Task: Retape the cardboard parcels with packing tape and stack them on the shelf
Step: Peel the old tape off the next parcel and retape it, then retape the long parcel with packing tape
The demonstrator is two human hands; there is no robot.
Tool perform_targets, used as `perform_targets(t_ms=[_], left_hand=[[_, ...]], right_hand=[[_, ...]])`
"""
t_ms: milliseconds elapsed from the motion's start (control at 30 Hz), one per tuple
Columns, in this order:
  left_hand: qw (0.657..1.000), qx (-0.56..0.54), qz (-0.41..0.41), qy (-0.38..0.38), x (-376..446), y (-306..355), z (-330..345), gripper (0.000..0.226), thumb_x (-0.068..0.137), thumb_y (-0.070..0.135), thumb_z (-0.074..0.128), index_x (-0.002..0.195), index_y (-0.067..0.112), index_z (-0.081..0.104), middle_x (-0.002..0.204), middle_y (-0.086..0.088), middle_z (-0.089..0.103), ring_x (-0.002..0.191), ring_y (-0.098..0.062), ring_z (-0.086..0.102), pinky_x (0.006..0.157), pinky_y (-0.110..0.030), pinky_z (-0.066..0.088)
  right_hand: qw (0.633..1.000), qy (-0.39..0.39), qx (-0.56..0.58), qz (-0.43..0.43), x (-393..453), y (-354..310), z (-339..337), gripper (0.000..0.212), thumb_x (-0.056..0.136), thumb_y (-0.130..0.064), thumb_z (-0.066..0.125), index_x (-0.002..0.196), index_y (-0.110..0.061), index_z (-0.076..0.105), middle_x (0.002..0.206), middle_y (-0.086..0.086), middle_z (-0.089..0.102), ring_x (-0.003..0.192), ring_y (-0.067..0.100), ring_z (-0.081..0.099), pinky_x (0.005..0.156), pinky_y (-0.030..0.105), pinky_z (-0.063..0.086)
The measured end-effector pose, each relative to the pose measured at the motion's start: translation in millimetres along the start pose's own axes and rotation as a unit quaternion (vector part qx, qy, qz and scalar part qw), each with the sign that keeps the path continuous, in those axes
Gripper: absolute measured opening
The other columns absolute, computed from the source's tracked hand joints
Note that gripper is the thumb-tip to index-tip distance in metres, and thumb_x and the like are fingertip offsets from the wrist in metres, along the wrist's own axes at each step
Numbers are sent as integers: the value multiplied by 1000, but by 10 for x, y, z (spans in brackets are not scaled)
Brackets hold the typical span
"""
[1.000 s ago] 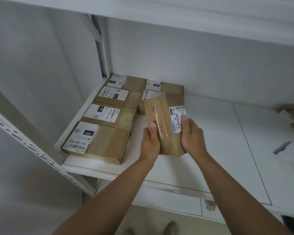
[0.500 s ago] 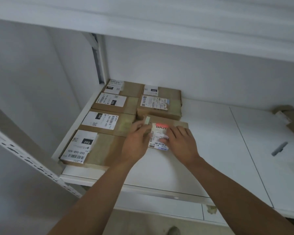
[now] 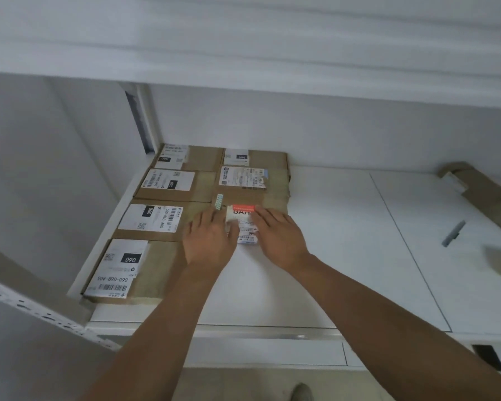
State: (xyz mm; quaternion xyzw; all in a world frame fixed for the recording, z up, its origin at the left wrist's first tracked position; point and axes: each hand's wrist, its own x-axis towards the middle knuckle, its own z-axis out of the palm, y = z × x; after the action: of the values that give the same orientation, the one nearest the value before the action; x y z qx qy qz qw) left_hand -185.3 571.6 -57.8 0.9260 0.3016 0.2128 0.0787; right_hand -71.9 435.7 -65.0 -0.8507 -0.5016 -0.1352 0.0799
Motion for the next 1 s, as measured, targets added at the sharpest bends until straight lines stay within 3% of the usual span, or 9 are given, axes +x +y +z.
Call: perform_targets(t_ms=[133,267,333,400,467,567,667,800,1000], left_hand=[[999,19,-39,-16,4,201,70,55,90,48,64,107,-4,63,106,-22,65,104,-41,61,90,-52,46],[993,14,-108,-48,32,492,10,49,90,34,63,122,-2,53,129,-23,53,124,-43,46,108,-56,31],[997,0,-74,-17,14,735,0,42,86,23,65,118,-3,55,127,-27,53,123,-47,46,106,-60,33],[999,-5,-17,32,-27,1066,35,32,82,18,60,108,-2,57,111,-27,58,107,-46,53,95,-58,41],[997,-16,32,72,-84,1503,98,33,80,22,50,103,0,58,100,-22,59,94,-41,54,84,-51,43],[988,-96,77,96,-232,2342,248,36,83,29,45,106,7,63,103,-13,64,97,-38,57,86,-46,41],[982,-151,103,54,-449,3225,423,41,85,33,41,108,10,66,108,-7,67,104,-34,59,94,-43,39],[974,-162,138,-74,-759,4197,587,31,93,27,51,117,13,65,115,-5,67,107,-29,61,97,-41,41],[960,-176,139,-170,-866,4875,809,26,97,26,51,118,16,62,115,-1,67,107,-23,61,96,-39,45]], right_hand=[[992,-59,111,8,43,58,-194,43,80,-13,67,123,-8,62,133,12,62,115,33,60,90,38,50],[966,-96,231,59,8,269,-533,47,95,-24,56,140,-17,49,136,5,58,114,26,59,86,34,50],[965,-67,242,72,-164,494,-692,48,95,-22,55,142,-15,48,141,5,54,121,25,55,92,34,47],[962,-45,250,98,-419,819,-818,45,96,-21,54,140,-12,49,144,4,51,126,23,52,100,34,44],[962,-32,242,120,-733,1237,-929,46,99,-24,53,143,-14,47,149,0,46,131,19,48,104,29,37],[961,-24,228,156,-1276,1950,-1093,46,100,-27,52,144,-16,45,148,-2,47,133,17,46,104,26,34],[957,-24,223,186,-1819,2611,-1308,44,99,-27,53,141,-16,47,140,2,54,131,21,47,104,32,38],[946,-16,219,237,-2392,3321,-1546,40,98,-26,55,136,-15,51,132,3,60,122,22,53,96,33,41],[938,-4,216,271,-2749,3891,-1686,38,96,-23,56,132,-12,55,126,5,64,121,26,54,101,43,42]])
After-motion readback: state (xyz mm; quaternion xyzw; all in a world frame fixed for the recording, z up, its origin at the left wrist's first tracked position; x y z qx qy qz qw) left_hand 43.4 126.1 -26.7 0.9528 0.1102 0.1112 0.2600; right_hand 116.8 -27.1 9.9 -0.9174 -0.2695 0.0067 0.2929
